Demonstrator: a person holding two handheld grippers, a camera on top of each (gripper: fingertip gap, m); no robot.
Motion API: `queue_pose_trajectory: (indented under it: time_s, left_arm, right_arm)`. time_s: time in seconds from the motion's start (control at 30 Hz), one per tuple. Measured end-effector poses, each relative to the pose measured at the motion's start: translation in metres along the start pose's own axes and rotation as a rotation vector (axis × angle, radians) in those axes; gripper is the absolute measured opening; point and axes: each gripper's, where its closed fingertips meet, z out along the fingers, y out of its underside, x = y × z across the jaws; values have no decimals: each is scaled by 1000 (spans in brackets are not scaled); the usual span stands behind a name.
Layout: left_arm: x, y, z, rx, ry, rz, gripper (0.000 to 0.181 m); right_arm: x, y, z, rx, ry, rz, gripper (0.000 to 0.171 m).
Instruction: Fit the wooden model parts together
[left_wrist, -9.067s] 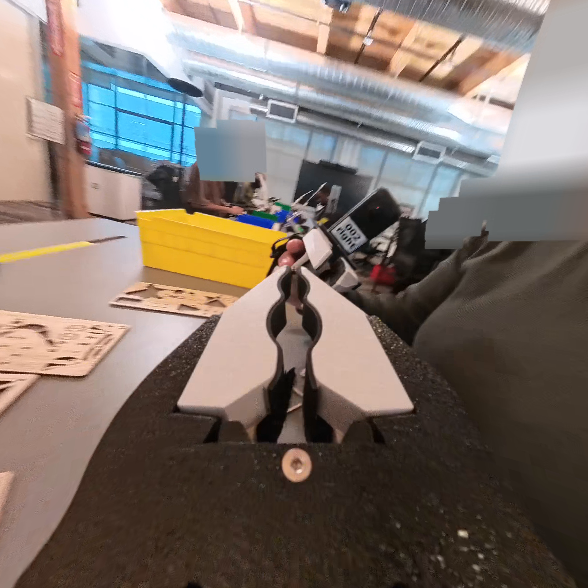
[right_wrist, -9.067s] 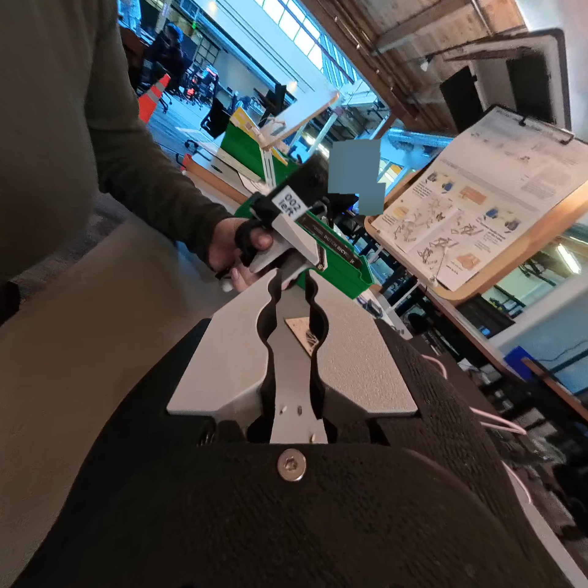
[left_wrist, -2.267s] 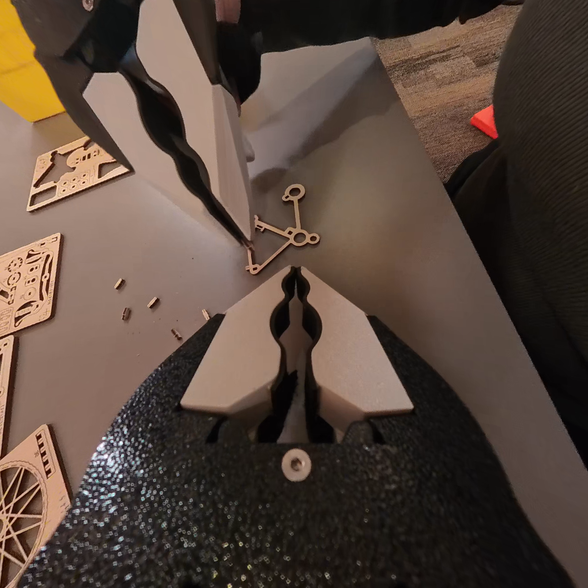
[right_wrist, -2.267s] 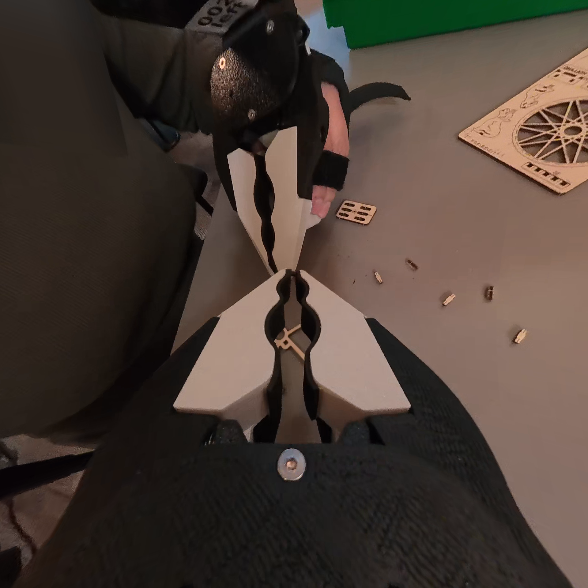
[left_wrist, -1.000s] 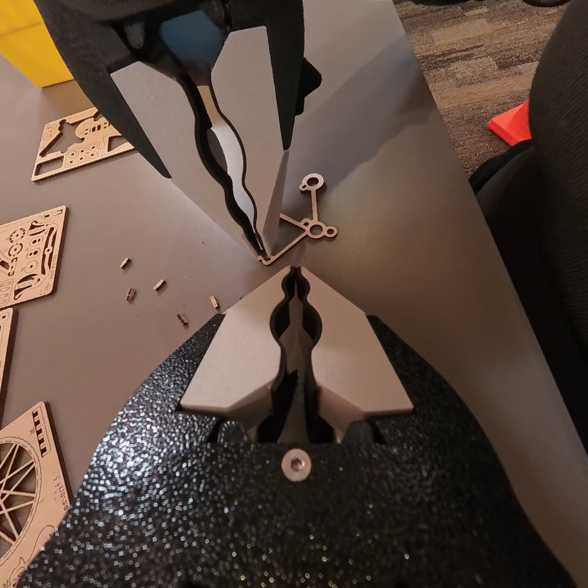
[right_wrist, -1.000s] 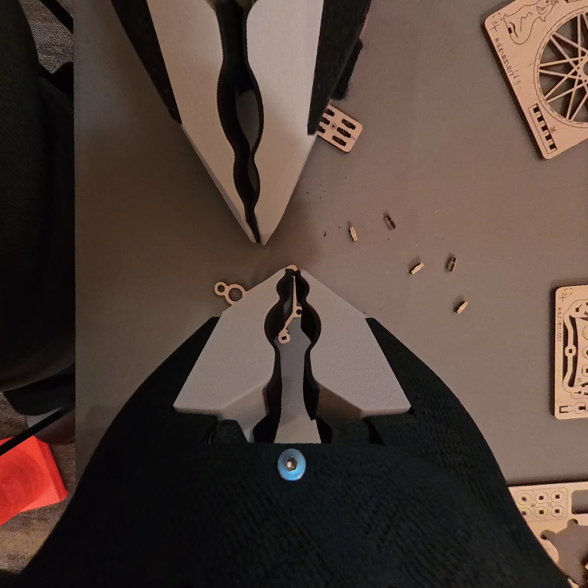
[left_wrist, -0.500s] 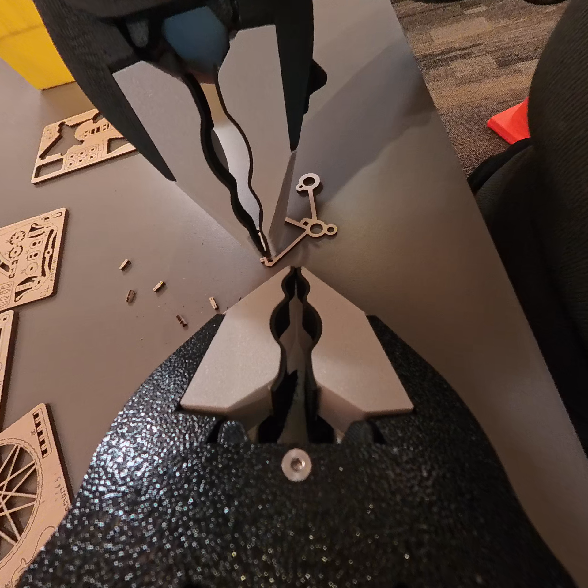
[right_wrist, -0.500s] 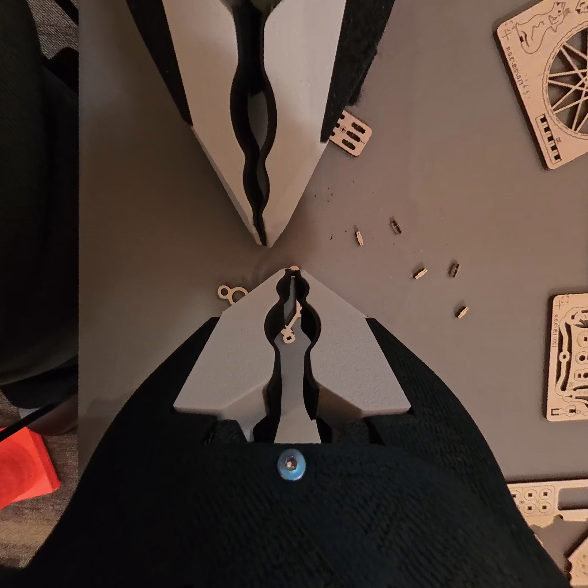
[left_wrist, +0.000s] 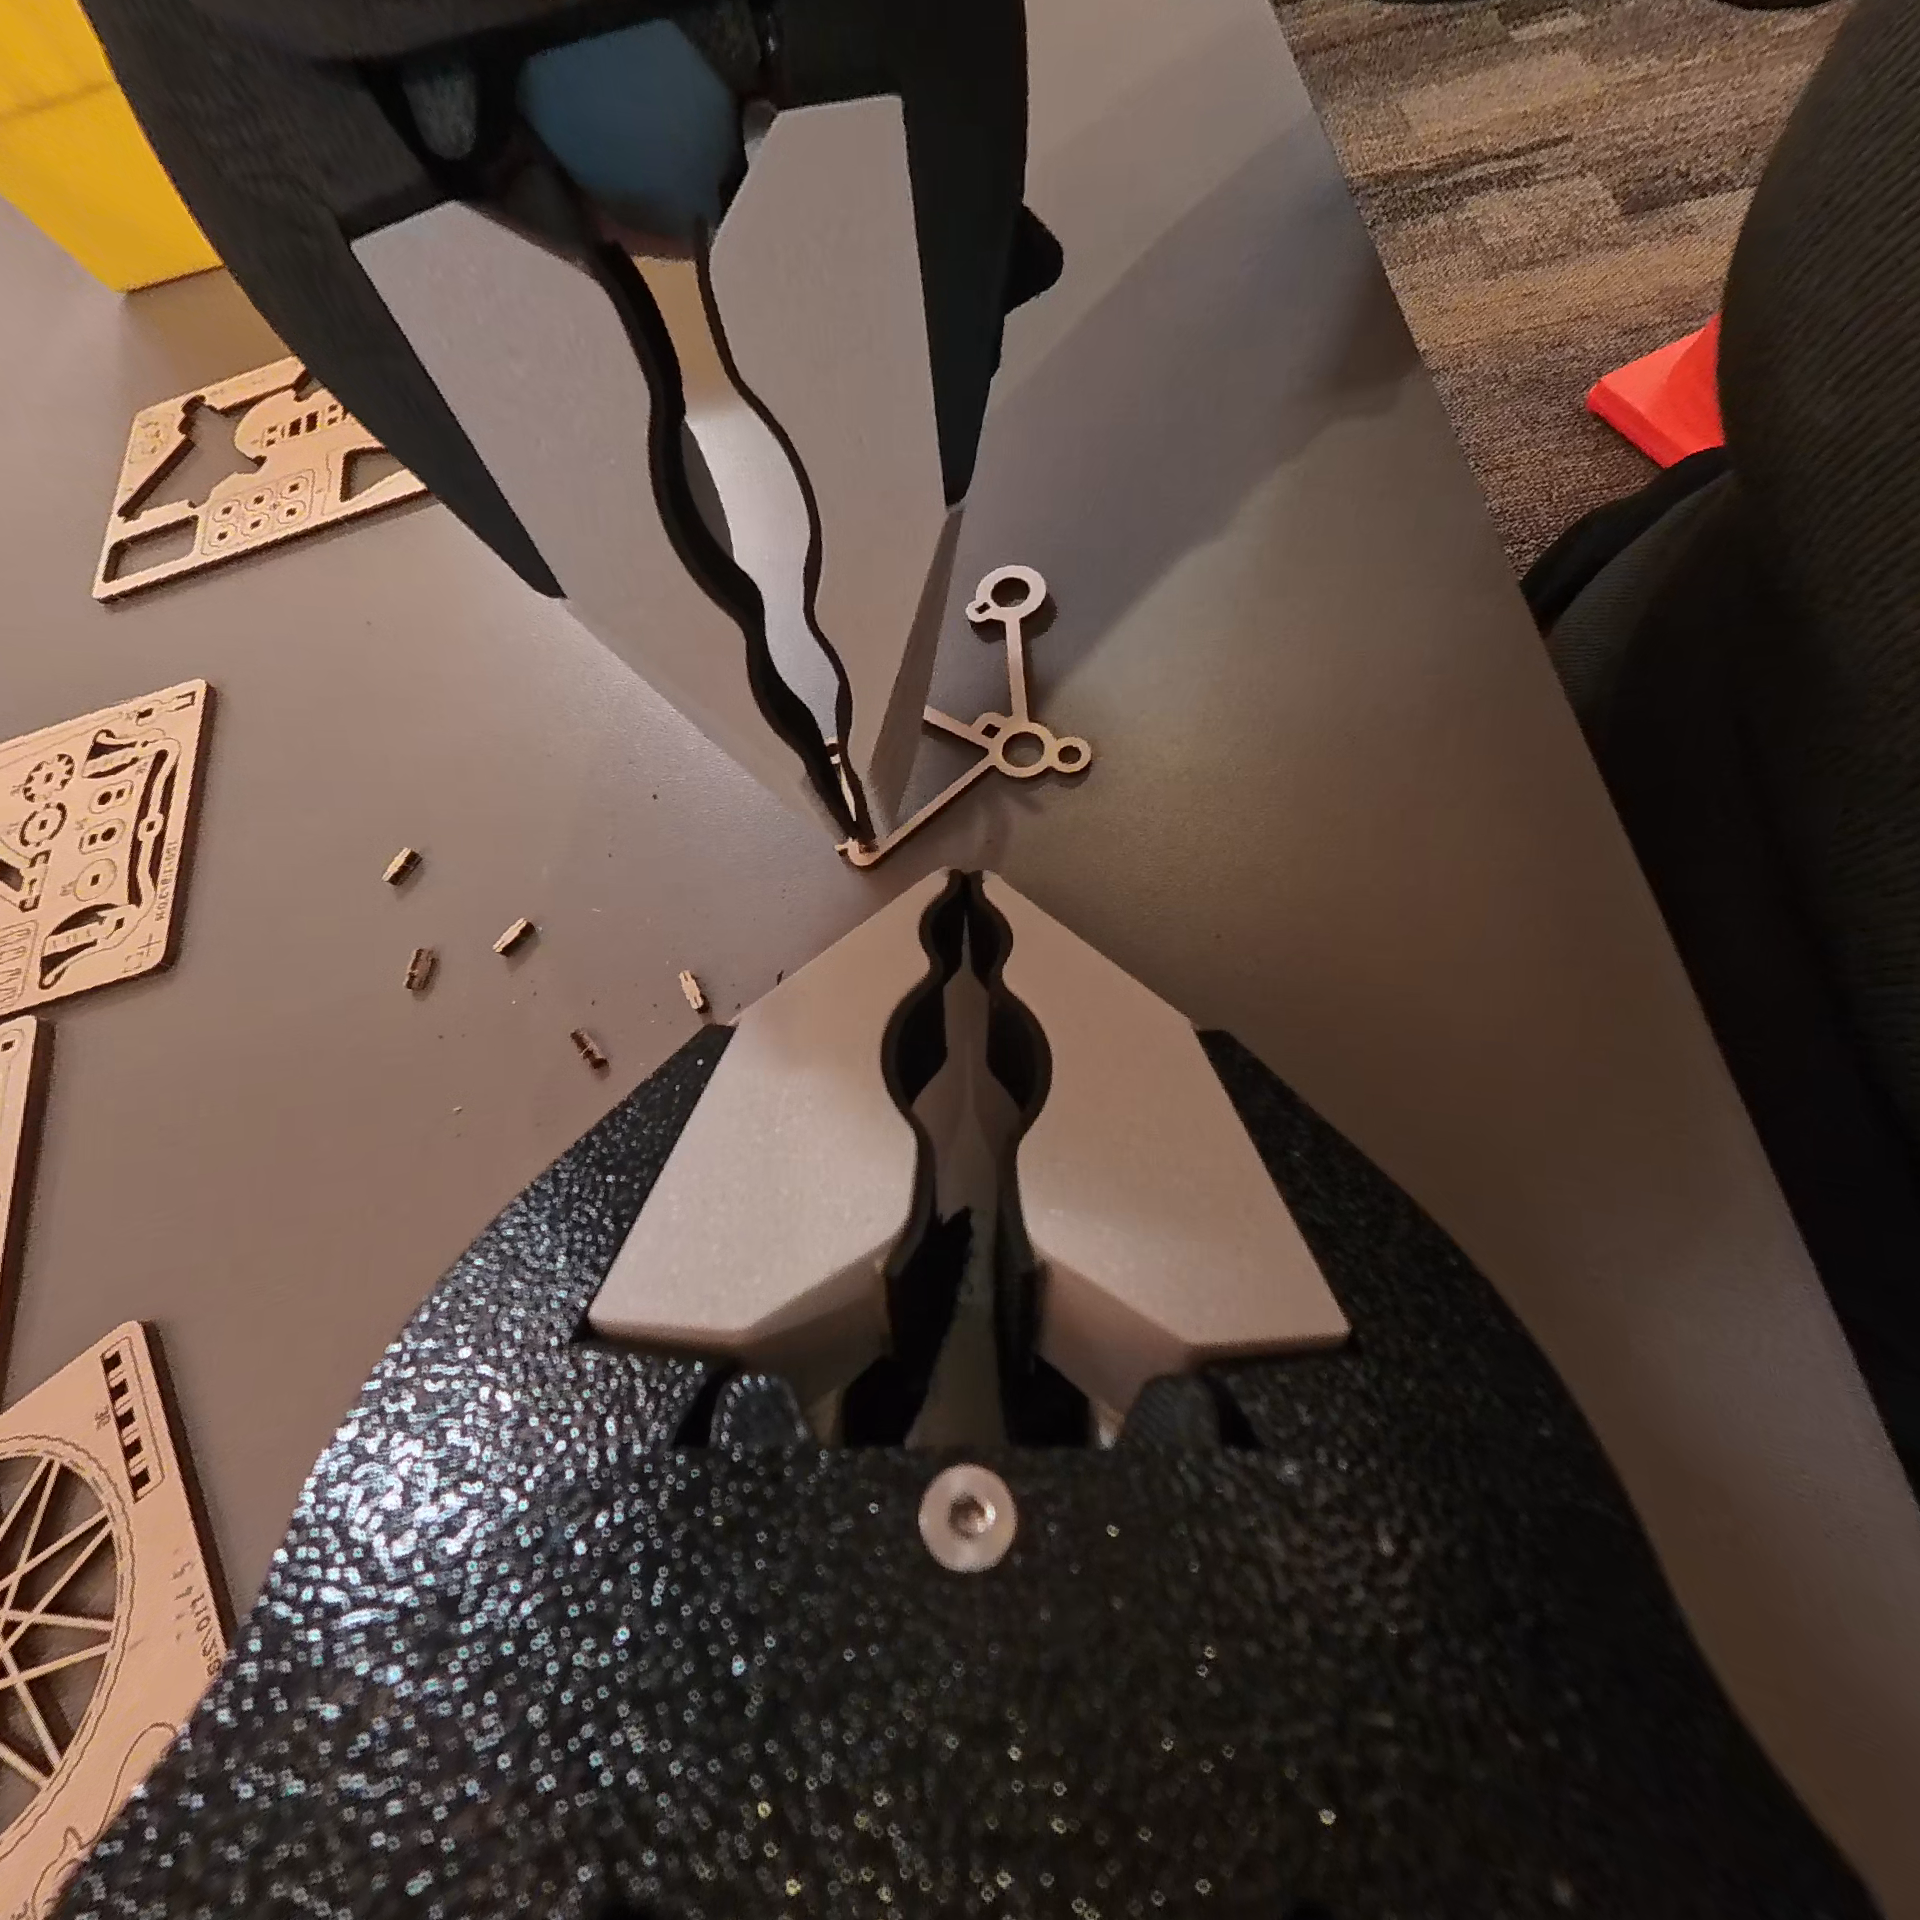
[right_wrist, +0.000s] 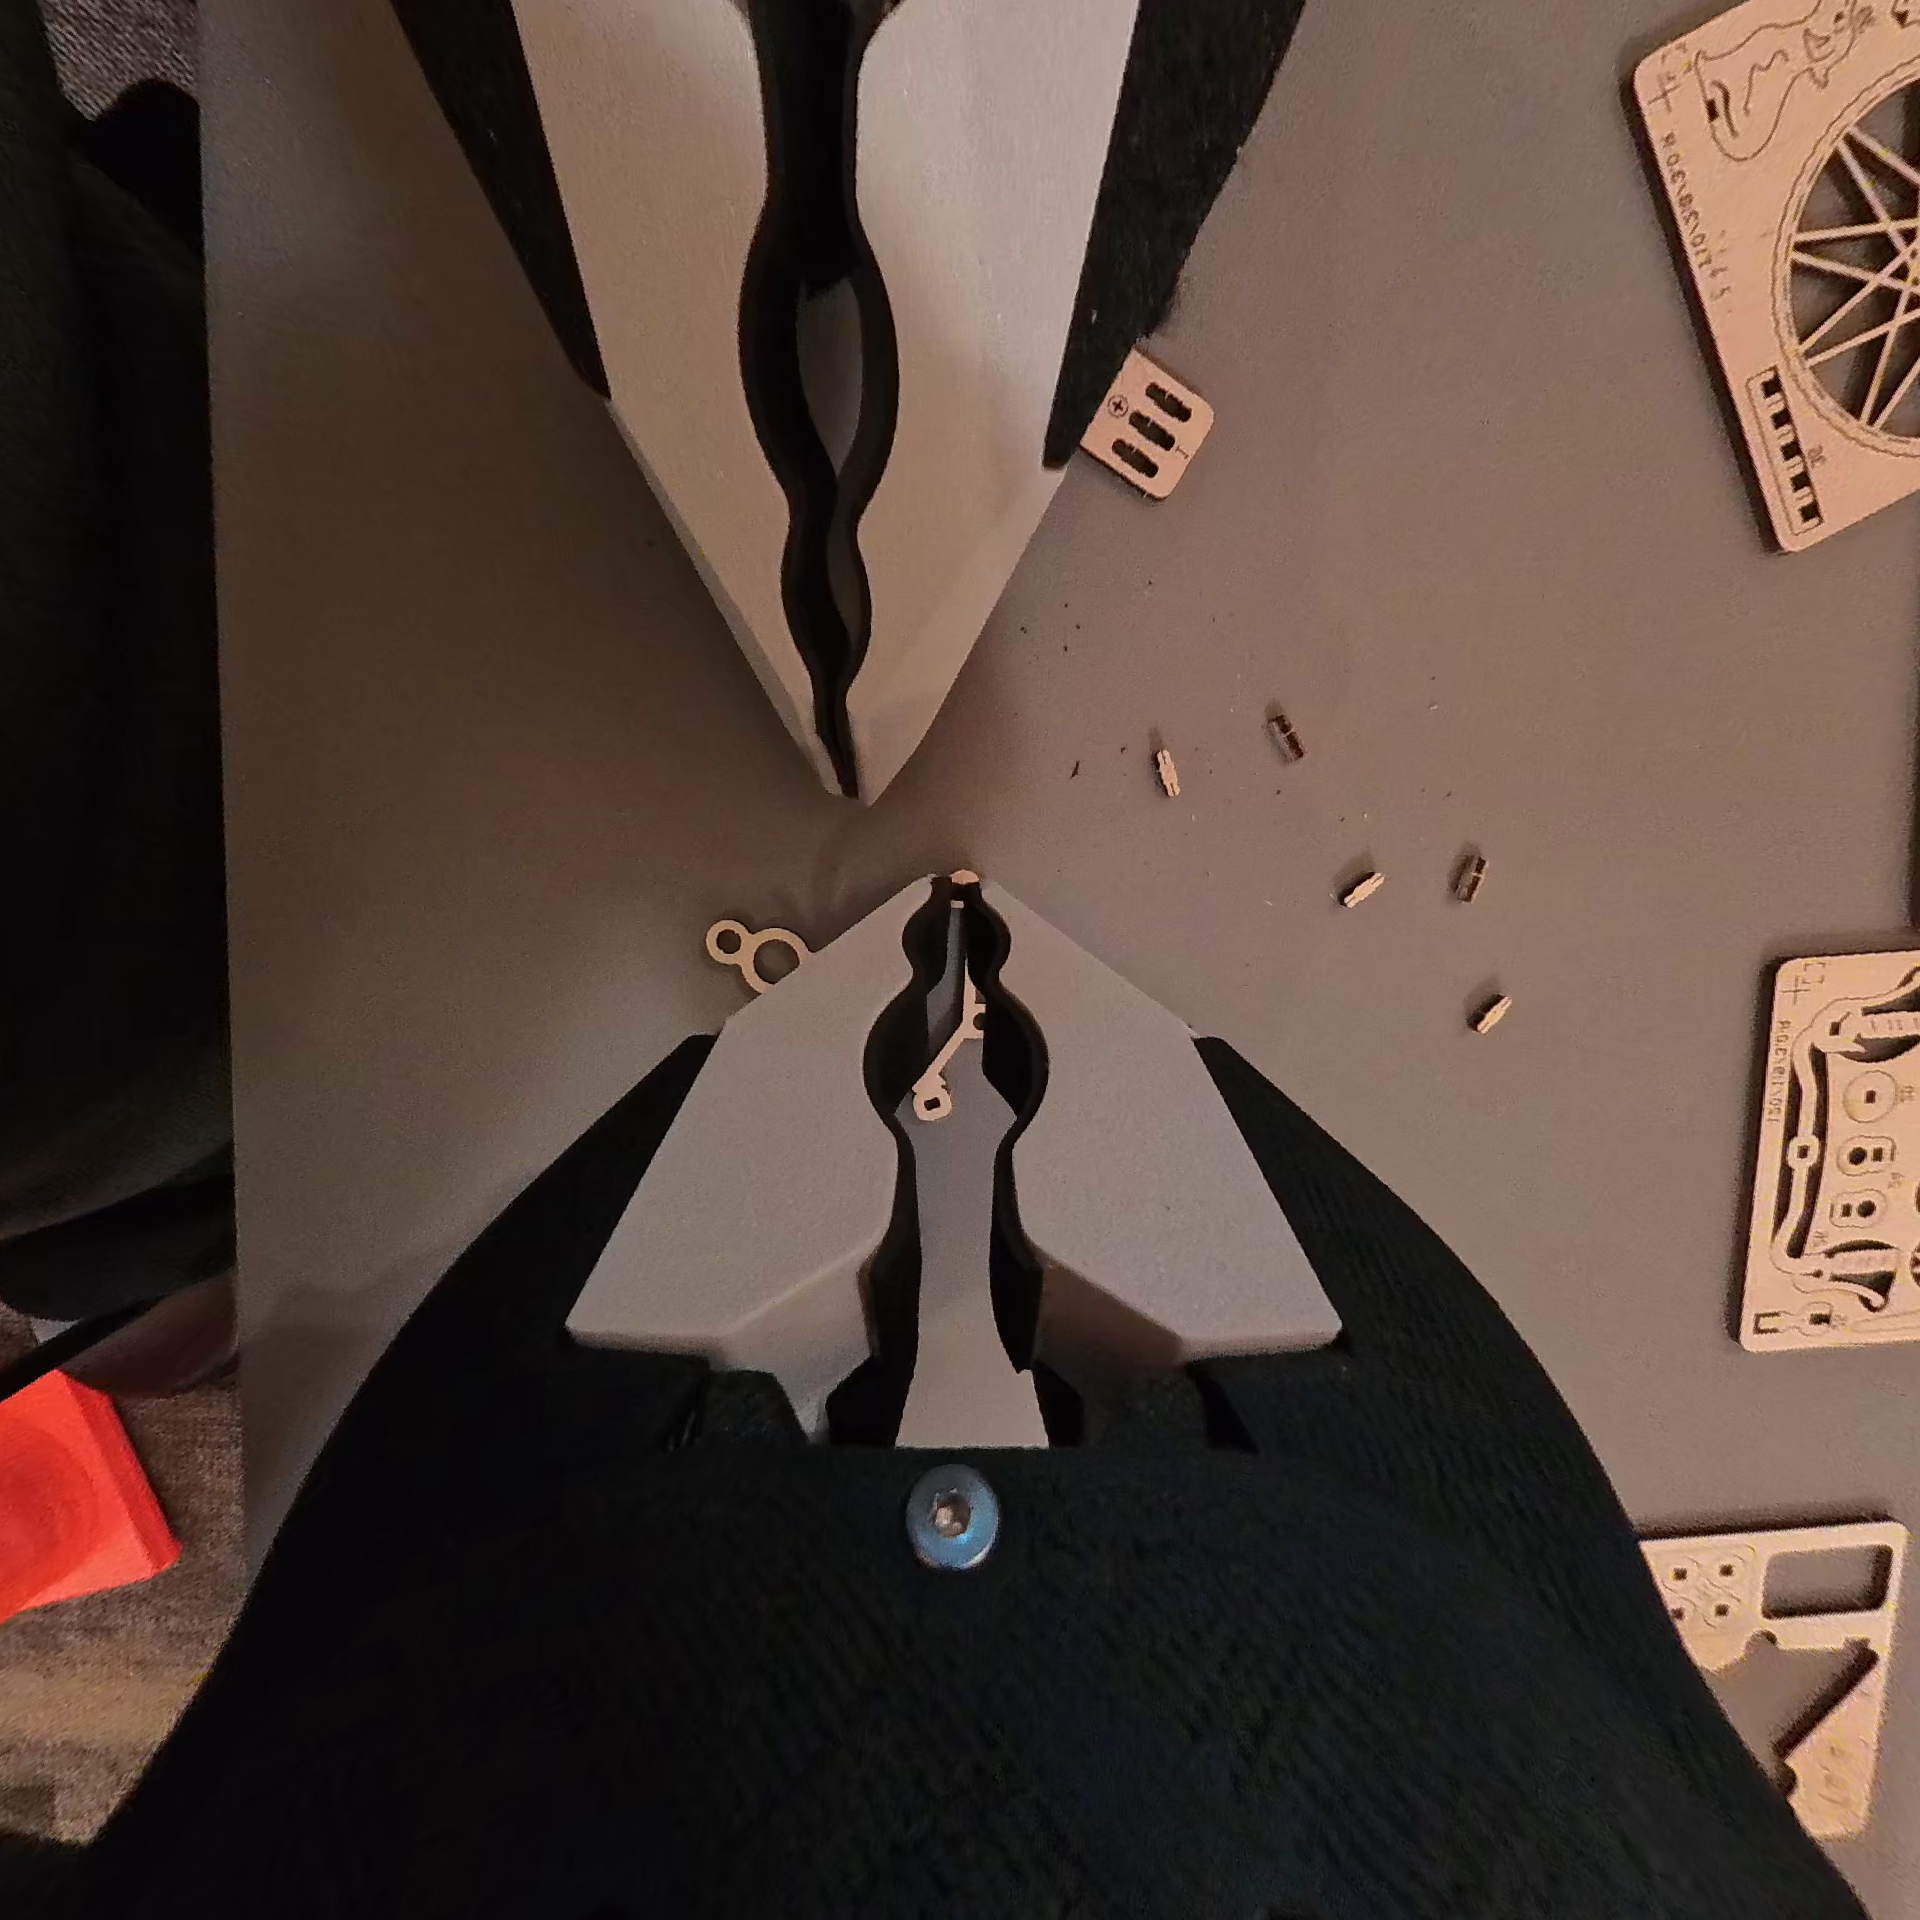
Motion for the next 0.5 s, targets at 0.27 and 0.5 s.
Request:
queue_pose_trajectory:
  time_s: [0.27, 0.5]
  left_arm:
    - [0, 0, 0, -1, -1, 1, 0]
    - [-1, -2, -1, 10, -5, 0, 0]
  right_arm:
    - [1, 0, 0, 2, 5, 7, 1]
    - [0, -2, -2, 75, -11, 24, 1]
